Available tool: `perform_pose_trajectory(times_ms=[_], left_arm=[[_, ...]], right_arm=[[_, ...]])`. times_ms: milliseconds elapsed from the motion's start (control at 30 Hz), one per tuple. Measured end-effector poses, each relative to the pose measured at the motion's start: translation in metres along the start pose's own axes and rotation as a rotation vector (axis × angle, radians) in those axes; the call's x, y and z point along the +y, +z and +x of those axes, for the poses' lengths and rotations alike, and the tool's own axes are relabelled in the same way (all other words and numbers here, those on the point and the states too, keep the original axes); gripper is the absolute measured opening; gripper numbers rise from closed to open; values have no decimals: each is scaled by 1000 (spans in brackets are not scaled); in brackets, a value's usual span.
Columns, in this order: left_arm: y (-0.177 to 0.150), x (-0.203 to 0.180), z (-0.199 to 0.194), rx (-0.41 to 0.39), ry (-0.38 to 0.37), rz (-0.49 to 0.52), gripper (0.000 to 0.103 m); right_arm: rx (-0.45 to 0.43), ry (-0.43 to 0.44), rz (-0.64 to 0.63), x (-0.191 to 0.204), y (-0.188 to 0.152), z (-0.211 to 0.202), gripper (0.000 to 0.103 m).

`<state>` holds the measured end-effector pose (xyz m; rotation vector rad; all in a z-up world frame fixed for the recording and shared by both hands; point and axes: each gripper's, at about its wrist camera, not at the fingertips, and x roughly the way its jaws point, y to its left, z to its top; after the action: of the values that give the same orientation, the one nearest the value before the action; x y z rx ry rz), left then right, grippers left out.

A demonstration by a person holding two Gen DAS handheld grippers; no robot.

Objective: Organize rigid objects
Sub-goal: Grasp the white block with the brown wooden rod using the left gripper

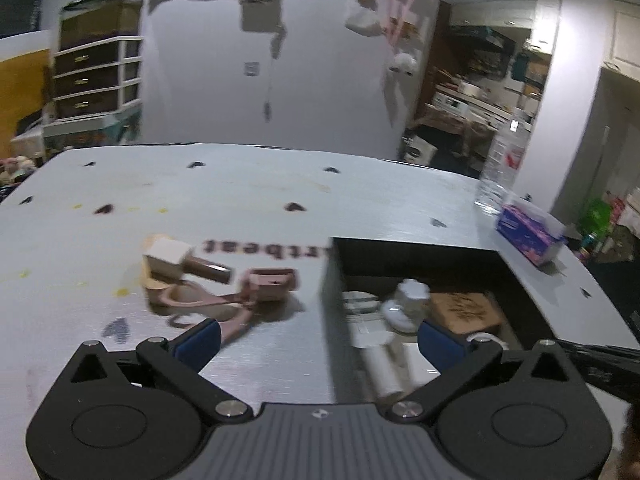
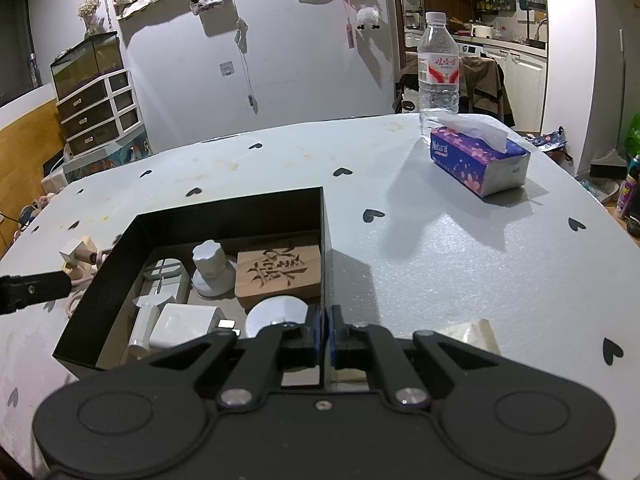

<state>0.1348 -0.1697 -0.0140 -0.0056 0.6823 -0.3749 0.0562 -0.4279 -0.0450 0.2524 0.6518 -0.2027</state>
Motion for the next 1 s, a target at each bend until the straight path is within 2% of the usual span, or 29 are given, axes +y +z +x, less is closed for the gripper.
perform_pose_trajectory(times_ms=[233,467,833,1000], left_arm=[[-5,33,7,-26,58,-20,103],[0,56,24,-92,146,118,103],[27,76,72,-76,117,197,103],[34,79,89,-62,138,268,103]], right_arm=[[1,-1,-2,-1,1,0,5],[2,-3,-2,-1,1,0,4],[12,-11,-5,-1,2,2,4],[12,-11,-4,-1,2,2,4]])
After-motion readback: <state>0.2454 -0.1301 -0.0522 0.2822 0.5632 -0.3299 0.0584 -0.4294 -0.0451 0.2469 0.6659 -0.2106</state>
